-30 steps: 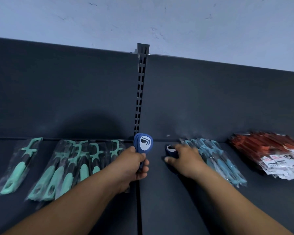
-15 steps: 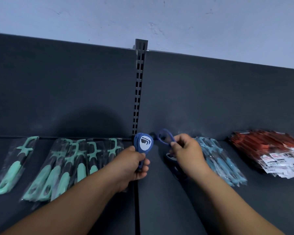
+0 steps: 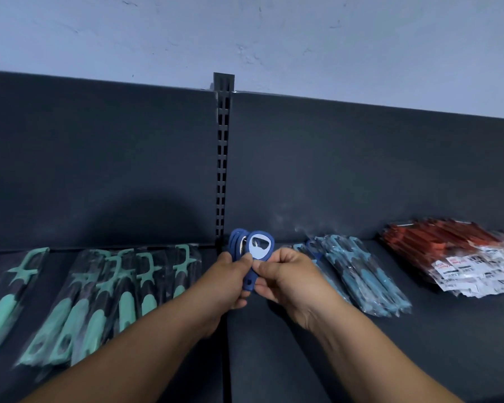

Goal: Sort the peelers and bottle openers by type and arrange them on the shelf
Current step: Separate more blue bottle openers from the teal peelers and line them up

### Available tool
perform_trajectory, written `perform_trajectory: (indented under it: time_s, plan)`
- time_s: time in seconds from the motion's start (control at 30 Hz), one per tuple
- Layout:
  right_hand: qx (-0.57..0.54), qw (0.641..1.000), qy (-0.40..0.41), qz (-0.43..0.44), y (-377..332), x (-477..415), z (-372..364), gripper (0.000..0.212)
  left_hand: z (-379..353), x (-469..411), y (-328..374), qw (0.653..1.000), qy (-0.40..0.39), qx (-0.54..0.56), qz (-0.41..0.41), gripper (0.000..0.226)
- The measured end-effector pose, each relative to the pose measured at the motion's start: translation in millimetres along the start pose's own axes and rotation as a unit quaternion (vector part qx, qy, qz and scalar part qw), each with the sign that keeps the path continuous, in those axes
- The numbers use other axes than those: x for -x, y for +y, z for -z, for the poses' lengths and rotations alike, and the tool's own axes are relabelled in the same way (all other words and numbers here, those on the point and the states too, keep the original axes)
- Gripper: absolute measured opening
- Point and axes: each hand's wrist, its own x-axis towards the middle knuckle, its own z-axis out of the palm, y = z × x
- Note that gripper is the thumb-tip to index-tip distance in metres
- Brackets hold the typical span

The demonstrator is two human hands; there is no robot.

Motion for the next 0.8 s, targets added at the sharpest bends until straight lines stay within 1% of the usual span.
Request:
perform_trajectory:
  time_s: [0.07,0.13,0.23,0.3,0.4,0.43,0.5,0.57,0.63,0.73,0.77,0.8]
  plan:
    - [0.015,1.0,-0.005,0.007,-0.4,2.2,-1.5,0.021,-2.6,0.3,-0.7,1.0,-0.008,-0.007,0.003,0.022]
    - [0.072,0.997,0.006,0.038,0.1,3.3,-2.3,0.024,-4.1,1.4,-0.4,0.999,-0.026,0.013,0.02,0.022]
    - [0.164,0.982,0.016,0.092,1.6,2.9,0.4,0.027,-4.6,3.6,0.7,0.997,-0.044,0.05,0.043,0.02]
    - [0.194,0.975,-0.006,0.111,0.6,5.5,3.0,0.025,-5.3,5.4,1.7,0.996,-0.046,0.06,0.048,0.018]
    - [0.204,0.971,-0.061,0.105,-5.7,8.5,12.7,0.015,-5.2,5.4,4.4,0.996,-0.041,0.067,0.047,0.016]
    - [0.208,0.971,-0.06,0.104,-8.5,8.7,18.2,0.013,-3.8,4.9,5.1,0.996,-0.036,0.07,0.048,0.016]
    - [0.237,0.964,-0.012,0.119,-11.2,4.3,33.6,0.015,0.7,3.9,5.4,0.995,-0.028,0.076,0.051,0.015]
    - [0.3,0.941,0.058,0.146,-11.1,-1.1,50.4,0.019,5.1,3.7,4.3,0.995,-0.023,0.085,0.056,0.014]
    - [0.363,0.913,0.096,0.157,-8.7,-4.8,63.3,0.015,6.9,4.4,2.8,0.994,-0.021,0.091,0.062,0.015]
    - [0.459,0.869,0.098,0.153,-3.7,-5.4,71.2,0.007,5.8,5.6,1.3,0.993,-0.021,0.097,0.067,0.016]
    - [0.494,0.852,0.095,0.148,-2.5,-3.8,70.2,0.008,5.3,5.9,1.2,0.993,-0.02,0.098,0.068,0.016]
    - [0.53,0.832,0.089,0.14,-1.0,-1.8,68.0,0.016,4.8,6.2,1.1,0.993,-0.021,0.098,0.068,0.016]
